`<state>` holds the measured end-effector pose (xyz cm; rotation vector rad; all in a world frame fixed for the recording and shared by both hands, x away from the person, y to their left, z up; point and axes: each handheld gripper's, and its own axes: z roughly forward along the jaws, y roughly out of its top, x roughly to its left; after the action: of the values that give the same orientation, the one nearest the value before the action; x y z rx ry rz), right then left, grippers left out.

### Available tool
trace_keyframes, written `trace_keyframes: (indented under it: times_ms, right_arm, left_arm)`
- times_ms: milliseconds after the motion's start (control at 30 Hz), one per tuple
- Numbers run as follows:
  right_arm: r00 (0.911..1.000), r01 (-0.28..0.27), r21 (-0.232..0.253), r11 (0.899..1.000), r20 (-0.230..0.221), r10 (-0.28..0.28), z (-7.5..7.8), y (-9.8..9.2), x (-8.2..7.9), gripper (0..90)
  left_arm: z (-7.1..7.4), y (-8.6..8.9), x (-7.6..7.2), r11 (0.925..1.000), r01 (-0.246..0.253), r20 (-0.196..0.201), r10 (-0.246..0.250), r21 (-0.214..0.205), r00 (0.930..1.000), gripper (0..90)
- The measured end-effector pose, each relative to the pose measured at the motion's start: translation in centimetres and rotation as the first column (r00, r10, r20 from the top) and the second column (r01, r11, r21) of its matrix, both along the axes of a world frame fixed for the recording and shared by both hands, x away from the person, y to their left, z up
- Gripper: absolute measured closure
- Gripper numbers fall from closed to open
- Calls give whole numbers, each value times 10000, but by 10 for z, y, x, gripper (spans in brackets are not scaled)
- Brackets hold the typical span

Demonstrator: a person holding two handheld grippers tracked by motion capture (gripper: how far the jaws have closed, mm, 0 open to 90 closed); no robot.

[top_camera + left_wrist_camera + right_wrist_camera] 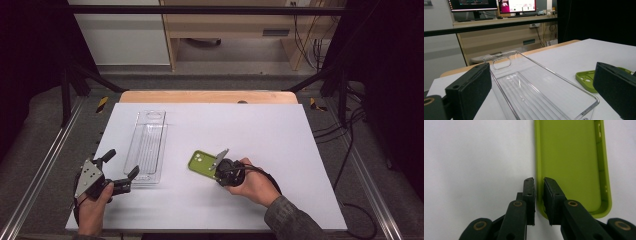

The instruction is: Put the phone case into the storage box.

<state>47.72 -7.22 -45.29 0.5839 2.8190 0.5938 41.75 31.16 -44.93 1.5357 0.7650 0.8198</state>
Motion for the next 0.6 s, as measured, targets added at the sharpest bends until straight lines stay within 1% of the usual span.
trace_keyframes:
  times_ms: [133,333,400,467,500,600]
  right_arm:
    - [10000,-50,-106,9999,59,50,0,2,-1,787]
    - [9999,-93,-116,9999,104,94,0,2,0,771]
    - [9997,-137,-168,9998,187,140,0,3,0,778]
    - [9996,-105,-252,9996,241,111,0,3,-1,806]
    - [9991,-144,-301,9994,382,156,0,4,-2,827]
    - [9992,-149,-309,9994,365,160,0,4,-2,842]
  left_arm:
    - [0,0,0,10000,4,-4,-4,-1,10000,17]
    - [0,0,0,10000,6,-7,-6,-2,10000,17]
    - [0,0,0,10000,9,-7,-9,-3,10000,17]
    - [0,0,0,10000,11,-7,-11,2,10000,17]
    - [0,0,0,10000,11,-9,-11,-1,10000,17]
    - [0,0,0,10000,10,-12,-10,2,10000,17]
